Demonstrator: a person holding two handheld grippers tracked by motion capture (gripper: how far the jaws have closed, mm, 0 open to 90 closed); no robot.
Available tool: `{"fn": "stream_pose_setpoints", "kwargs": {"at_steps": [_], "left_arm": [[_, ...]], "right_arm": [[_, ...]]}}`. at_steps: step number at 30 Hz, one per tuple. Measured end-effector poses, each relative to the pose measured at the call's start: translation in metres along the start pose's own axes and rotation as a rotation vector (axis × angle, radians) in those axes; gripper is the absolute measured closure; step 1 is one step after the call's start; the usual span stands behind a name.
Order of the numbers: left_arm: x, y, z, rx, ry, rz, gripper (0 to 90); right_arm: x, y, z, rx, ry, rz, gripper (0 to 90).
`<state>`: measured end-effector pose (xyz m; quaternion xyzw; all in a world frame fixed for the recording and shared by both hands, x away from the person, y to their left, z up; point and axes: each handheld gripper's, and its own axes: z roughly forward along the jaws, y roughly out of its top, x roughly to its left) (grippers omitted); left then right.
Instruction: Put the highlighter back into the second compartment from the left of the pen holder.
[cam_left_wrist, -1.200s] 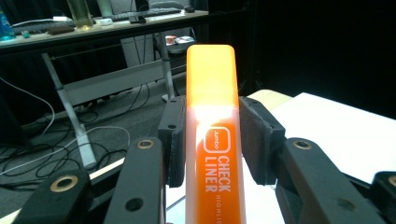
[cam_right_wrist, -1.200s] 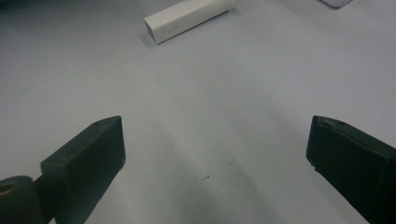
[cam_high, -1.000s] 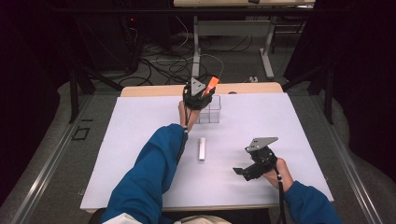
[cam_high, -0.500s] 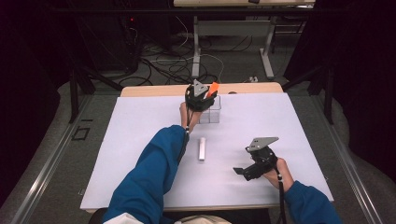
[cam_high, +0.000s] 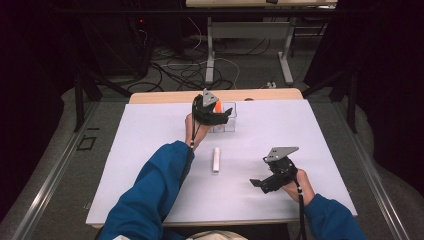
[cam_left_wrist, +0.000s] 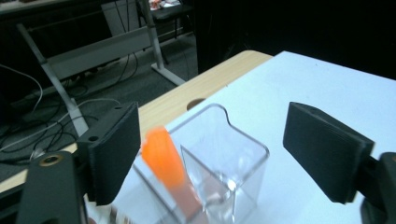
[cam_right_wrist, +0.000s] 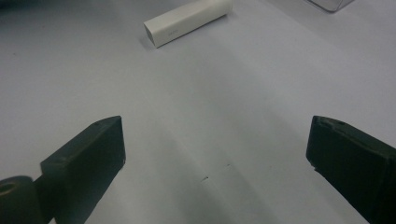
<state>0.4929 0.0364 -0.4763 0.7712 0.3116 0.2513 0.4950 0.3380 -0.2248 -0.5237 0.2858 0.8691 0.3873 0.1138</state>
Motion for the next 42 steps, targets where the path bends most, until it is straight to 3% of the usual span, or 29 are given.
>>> {"fn": "stream_pose_setpoints", "kwargs": {"at_steps": [2,3,8,13,14,24,27,36,42], "left_arm": [[-0.001,-0.004,-0.007,0.008,-0.005,-0.013,16.8],[0.001,-0.005,-0.011,0.025,-0.008,0.001,16.5],[0.001,-0.018,-0.027,0.065,-0.023,-0.003,14.9],[0.001,-0.032,-0.039,0.085,-0.033,-0.032,13.2],[0.002,-0.035,-0.042,0.102,-0.037,-0.021,12.9],[0.003,-0.062,-0.057,0.164,-0.051,-0.027,10.4],[0.003,-0.068,-0.061,0.195,-0.053,-0.012,9.7],[0.0,-0.082,-0.076,0.235,-0.063,-0.022,9.2],[-0.005,-0.089,-0.085,0.261,-0.058,0.001,10.0]], "right_arm": [[0.0,0.0,0.0,-0.001,0.002,-0.003,3.8],[0.0,0.0,0.0,0.009,0.007,0.001,3.8],[0.001,0.0,0.0,0.0,-0.003,0.012,3.8],[0.0,0.0,0.0,0.006,0.001,0.012,3.8],[0.0,0.0,0.0,0.005,0.002,0.015,3.8],[0.001,0.0,0.001,0.008,-0.002,0.012,3.8],[0.001,0.001,0.0,0.006,-0.004,0.011,3.8],[0.001,0.001,0.0,0.003,-0.003,0.006,3.8],[0.001,0.001,0.0,0.004,-0.005,0.001,3.9]]}}
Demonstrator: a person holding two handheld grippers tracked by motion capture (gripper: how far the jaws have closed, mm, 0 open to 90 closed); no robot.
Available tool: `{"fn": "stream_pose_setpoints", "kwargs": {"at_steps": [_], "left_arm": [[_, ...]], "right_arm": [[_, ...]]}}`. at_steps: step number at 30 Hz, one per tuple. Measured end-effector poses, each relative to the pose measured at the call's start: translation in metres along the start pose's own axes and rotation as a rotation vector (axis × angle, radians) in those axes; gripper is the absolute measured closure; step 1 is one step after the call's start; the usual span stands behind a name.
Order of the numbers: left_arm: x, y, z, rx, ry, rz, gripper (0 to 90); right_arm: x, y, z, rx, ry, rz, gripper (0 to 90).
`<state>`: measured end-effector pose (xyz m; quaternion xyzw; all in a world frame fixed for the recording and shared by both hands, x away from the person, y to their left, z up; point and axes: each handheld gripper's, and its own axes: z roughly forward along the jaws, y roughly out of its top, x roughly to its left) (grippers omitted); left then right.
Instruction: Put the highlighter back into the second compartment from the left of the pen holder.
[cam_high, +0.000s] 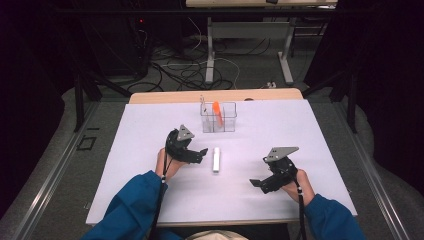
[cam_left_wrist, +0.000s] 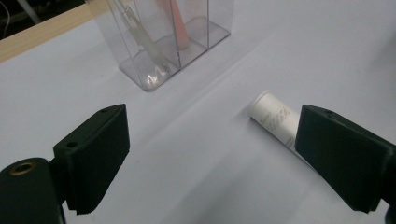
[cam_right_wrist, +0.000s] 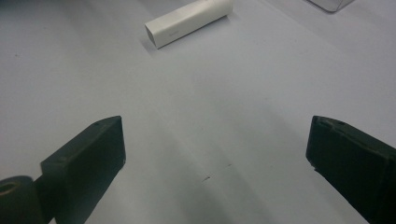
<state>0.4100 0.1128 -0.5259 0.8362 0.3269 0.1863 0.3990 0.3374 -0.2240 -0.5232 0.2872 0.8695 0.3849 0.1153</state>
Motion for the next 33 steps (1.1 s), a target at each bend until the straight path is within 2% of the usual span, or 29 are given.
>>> {"fn": "stream_pose_setpoints", "kwargs": {"at_steps": [5,10,18,26,33], "left_arm": [[-0.004,-0.008,-0.005,0.013,0.004,0.003,12.2],[-0.01,-0.013,-0.01,0.024,-0.02,0.018,19.0],[-0.02,-0.018,-0.019,0.016,-0.049,0.044,33.3],[-0.029,-0.023,-0.026,0.015,-0.065,0.055,39.0],[-0.041,-0.028,-0.028,0.038,-0.087,0.069,46.7]], "right_arm": [[0.0,0.0,-0.001,0.009,-0.003,-0.002,3.9],[0.0,0.0,0.0,0.0,-0.006,-0.001,3.9],[0.0,0.0,0.0,0.013,-0.002,0.001,3.9],[0.0,0.0,0.001,0.013,0.004,0.0,4.0],[0.0,0.0,0.001,0.013,0.003,-0.001,4.0]]}}
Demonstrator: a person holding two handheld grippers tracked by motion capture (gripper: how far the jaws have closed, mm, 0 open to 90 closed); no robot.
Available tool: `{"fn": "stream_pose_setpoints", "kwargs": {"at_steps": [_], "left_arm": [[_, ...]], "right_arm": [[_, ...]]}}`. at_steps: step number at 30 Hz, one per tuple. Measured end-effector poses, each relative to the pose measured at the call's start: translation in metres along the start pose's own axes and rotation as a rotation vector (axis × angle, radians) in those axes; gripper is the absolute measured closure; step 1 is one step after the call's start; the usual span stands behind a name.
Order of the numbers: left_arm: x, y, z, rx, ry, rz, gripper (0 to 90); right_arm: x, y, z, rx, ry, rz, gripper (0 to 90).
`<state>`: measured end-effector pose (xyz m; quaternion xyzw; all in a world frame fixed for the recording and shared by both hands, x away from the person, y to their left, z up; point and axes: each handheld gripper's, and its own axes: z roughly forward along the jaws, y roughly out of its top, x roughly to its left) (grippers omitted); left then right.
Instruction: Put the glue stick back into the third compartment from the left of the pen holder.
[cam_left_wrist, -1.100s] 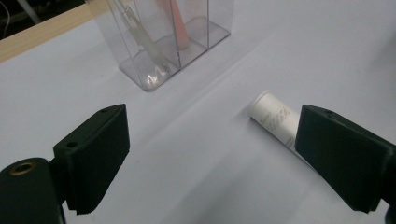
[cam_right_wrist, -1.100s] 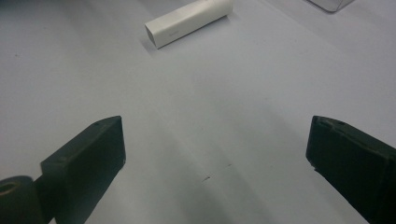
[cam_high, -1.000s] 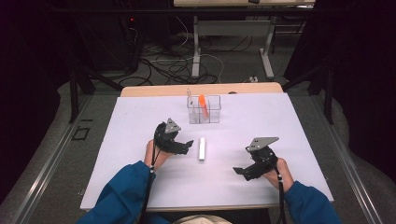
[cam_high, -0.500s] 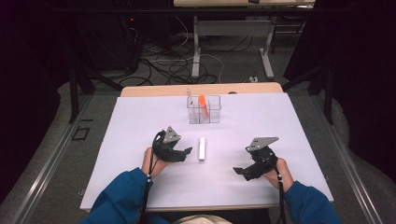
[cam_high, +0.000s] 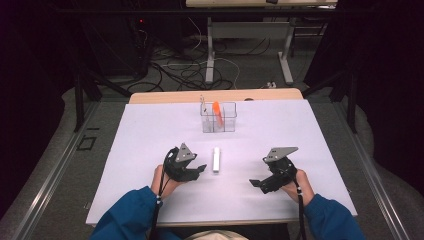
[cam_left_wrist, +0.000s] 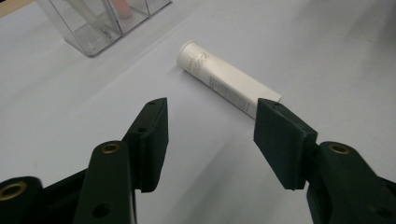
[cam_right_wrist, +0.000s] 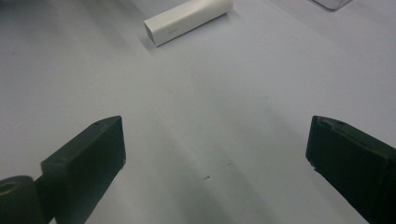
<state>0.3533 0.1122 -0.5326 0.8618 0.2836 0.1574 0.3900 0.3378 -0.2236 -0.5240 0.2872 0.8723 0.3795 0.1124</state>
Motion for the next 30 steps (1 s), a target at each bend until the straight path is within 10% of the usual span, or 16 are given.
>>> {"fn": "stream_pose_setpoints", "kwargs": {"at_steps": [19,30], "left_arm": [[-0.03,-0.002,0.019,0.027,-0.098,0.092,89.2],[-0.038,-0.002,0.038,0.054,-0.077,0.11,89.5]], "right_arm": [[0.0,0.0,0.001,0.003,0.0,0.0,4.0],[0.0,-0.001,0.002,-0.007,0.002,-0.003,4.0]]}}
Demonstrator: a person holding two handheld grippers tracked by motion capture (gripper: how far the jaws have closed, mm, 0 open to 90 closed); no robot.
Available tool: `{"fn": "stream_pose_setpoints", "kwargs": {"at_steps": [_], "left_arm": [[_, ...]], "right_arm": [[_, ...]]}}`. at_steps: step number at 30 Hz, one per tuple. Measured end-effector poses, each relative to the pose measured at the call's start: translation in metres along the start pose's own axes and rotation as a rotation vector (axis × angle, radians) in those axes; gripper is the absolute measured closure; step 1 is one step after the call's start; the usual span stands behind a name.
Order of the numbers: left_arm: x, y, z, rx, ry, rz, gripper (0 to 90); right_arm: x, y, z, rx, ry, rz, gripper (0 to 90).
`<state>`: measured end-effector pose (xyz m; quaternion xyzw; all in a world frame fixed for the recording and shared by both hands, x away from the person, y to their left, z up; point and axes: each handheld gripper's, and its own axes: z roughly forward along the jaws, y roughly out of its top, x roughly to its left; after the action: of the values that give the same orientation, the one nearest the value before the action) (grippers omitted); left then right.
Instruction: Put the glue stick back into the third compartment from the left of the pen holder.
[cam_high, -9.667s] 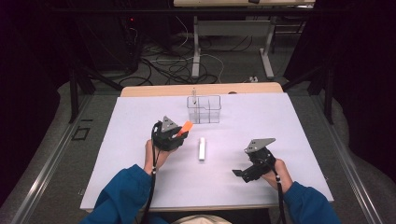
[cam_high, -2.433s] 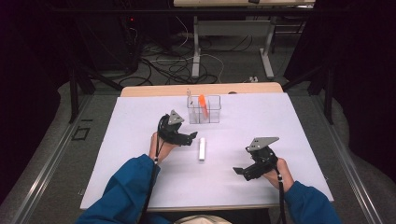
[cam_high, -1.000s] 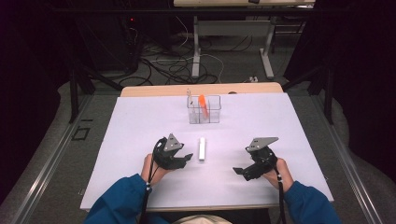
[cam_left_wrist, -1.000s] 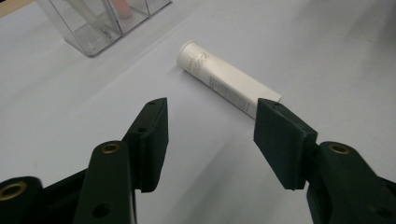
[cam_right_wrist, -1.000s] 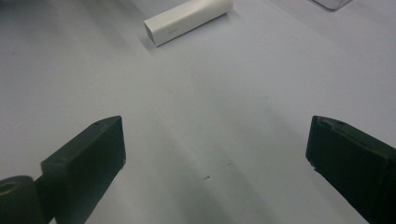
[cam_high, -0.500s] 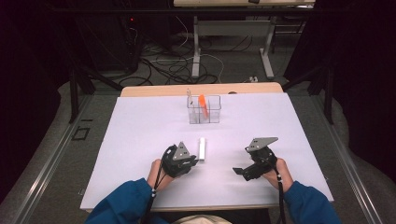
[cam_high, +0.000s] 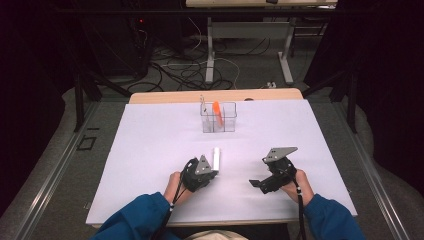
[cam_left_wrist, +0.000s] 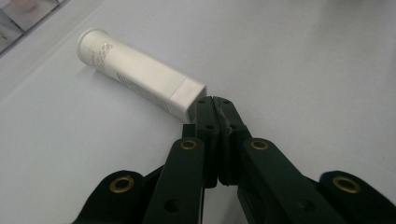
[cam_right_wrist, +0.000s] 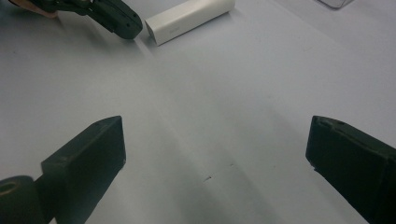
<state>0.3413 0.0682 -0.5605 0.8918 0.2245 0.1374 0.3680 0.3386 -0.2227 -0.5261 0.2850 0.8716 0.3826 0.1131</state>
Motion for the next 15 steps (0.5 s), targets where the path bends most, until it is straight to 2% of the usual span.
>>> {"fn": "stream_pose_setpoints", "kwargs": {"at_steps": [1,3,7,15], "left_arm": [[0.0003,0.0007,0.0002,0.016,-0.006,0.0,89.5],[-0.0002,0.001,0.0023,0.017,-0.006,-0.002,89.5],[-0.0006,0.0013,0.0025,0.017,-0.008,0.005,89.5],[0.0003,0.001,0.0016,0.015,-0.009,-0.001,89.5]], "right_arm": [[-0.0003,0.0001,0.0001,0.0,0.002,-0.005,4.0],[0.0004,0.0002,-0.0007,0.013,0.001,0.003,4.0],[0.0003,-0.0002,0.0,-0.001,-0.002,0.004,4.0],[0.0005,-0.0001,-0.0002,0.007,-0.001,0.005,4.0]]}}
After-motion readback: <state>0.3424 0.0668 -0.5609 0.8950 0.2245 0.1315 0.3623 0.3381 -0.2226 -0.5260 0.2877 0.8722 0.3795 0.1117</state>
